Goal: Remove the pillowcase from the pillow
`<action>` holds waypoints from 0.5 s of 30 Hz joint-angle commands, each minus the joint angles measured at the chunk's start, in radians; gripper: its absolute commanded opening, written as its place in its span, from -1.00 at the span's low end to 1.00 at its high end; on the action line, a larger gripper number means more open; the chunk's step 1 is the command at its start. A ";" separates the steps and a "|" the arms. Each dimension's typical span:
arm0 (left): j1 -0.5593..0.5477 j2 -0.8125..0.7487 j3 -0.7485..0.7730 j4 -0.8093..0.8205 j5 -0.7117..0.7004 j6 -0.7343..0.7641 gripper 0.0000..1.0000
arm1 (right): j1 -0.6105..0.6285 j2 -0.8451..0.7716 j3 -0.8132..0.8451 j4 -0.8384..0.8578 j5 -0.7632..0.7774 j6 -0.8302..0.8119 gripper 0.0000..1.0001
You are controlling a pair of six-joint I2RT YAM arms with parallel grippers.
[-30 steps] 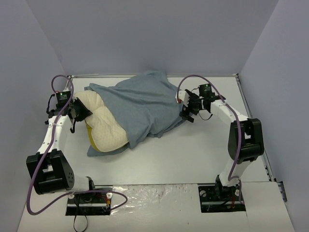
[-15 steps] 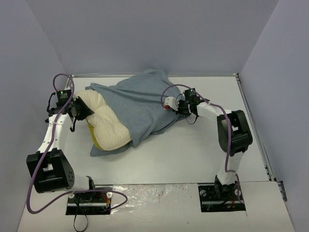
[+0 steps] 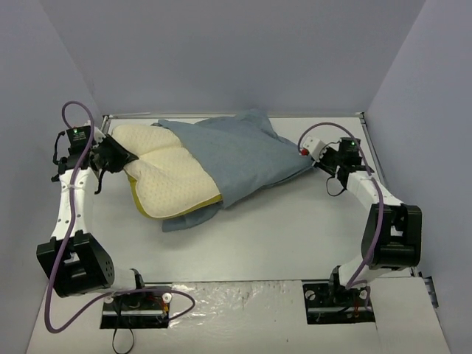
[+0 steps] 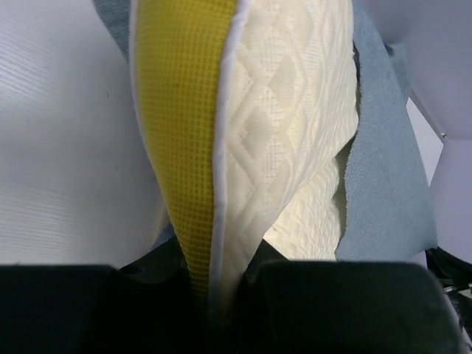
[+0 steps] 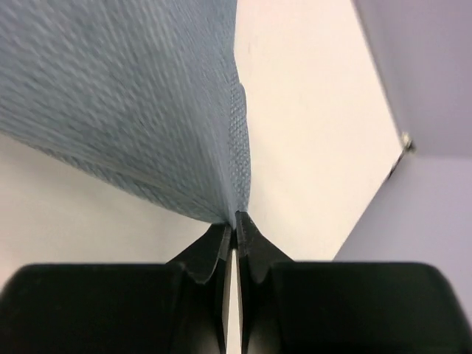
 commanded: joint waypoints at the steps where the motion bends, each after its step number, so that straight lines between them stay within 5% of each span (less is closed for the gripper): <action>1: 0.061 -0.037 0.045 0.081 -0.077 -0.007 -0.95 | -0.130 -0.078 -0.088 -0.007 0.064 -0.054 -1.00; 9: 0.072 0.010 0.028 0.068 -0.106 0.052 -0.95 | -0.401 -0.195 -0.227 -0.148 -0.090 -0.206 -1.00; 12: 0.049 0.030 0.002 0.095 -0.061 0.095 -0.95 | -0.537 -0.206 -0.186 -0.403 -0.268 -0.335 -1.00; 15: -0.084 0.106 0.048 0.024 -0.008 0.214 -0.95 | -0.555 -0.194 -0.048 -0.629 -0.487 -0.263 -0.30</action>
